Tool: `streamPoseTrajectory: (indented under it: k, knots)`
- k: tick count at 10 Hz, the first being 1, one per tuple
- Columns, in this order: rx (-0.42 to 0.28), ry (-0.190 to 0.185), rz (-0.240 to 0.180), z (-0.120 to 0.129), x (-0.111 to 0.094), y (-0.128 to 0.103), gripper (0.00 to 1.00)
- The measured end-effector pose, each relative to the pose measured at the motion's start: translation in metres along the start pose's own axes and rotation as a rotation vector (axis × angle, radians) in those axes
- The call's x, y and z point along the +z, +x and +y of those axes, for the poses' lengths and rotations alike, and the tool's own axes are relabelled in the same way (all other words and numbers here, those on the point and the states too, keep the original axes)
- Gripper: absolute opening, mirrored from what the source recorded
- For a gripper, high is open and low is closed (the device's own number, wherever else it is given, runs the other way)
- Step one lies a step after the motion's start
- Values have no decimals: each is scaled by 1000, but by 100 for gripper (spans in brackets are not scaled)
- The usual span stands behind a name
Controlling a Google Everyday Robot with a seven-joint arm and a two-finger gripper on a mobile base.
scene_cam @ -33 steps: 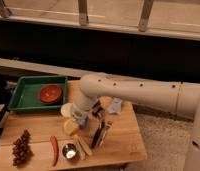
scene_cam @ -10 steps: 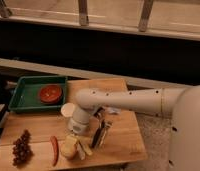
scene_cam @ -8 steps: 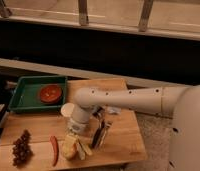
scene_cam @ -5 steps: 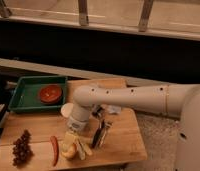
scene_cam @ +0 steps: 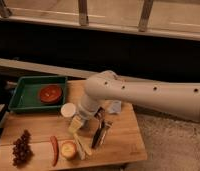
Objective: Place apple in metal cup
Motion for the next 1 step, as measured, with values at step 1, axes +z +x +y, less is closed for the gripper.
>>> streamPoseTrajectory:
  k: [1]
  knots:
    - [53,30,-21,-18,-8,6,71]
